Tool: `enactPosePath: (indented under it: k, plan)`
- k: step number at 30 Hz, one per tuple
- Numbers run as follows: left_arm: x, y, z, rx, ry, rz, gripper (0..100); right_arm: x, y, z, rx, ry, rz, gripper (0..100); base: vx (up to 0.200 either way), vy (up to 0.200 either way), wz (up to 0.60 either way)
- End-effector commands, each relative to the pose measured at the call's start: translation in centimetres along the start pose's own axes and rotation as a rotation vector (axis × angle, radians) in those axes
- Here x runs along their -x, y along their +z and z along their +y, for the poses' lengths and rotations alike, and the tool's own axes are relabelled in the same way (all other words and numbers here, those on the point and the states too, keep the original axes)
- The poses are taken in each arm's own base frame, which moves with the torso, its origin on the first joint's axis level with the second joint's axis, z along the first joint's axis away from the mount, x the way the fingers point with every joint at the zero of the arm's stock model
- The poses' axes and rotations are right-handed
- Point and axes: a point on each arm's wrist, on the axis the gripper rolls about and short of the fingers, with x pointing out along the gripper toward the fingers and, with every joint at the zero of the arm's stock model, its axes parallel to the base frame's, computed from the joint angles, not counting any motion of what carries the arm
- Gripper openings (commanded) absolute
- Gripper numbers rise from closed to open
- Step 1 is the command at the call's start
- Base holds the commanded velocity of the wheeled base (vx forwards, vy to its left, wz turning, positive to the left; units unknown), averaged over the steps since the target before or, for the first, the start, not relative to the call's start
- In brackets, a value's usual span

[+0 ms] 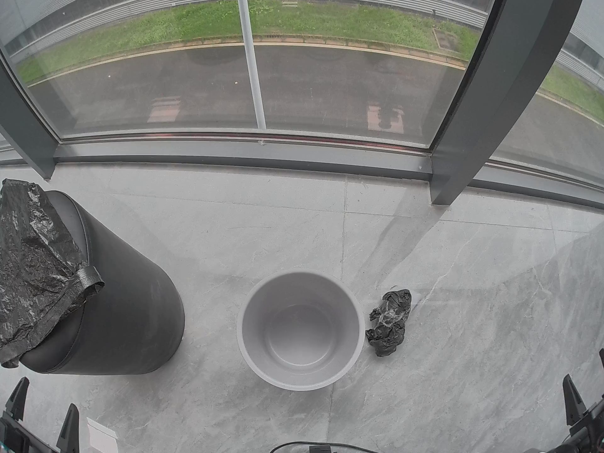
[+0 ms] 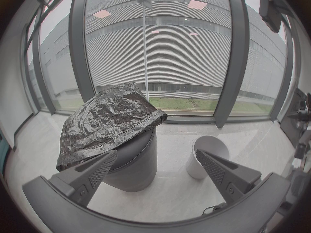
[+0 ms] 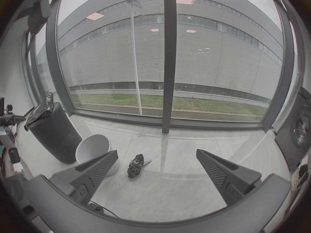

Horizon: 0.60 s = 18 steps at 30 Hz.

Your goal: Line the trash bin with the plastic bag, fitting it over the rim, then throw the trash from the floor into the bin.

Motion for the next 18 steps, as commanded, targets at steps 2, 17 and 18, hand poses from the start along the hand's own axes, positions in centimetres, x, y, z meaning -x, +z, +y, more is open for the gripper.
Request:
enactPosePath:
  k: [2,17,18]
  plan:
    - [0.0,-0.6,-0.1,-0.058,-0.036,0.002,100,0.0,-0.4,0.1,0.053,0.045,-0.004,100,0.0,0.0,0.0]
    - [0.1,0.0,-0.1,-0.038,-0.042,-0.041,100,0.8,6.7,0.3,0.033,0.157,-0.155,100,0.0,0.0,0.0]
    - [0.3,1.1,-0.1,0.012,-0.058,-0.071,100,0.7,6.8,0.4,0.007,0.175,-0.145,100,0.0,0.0,0.0]
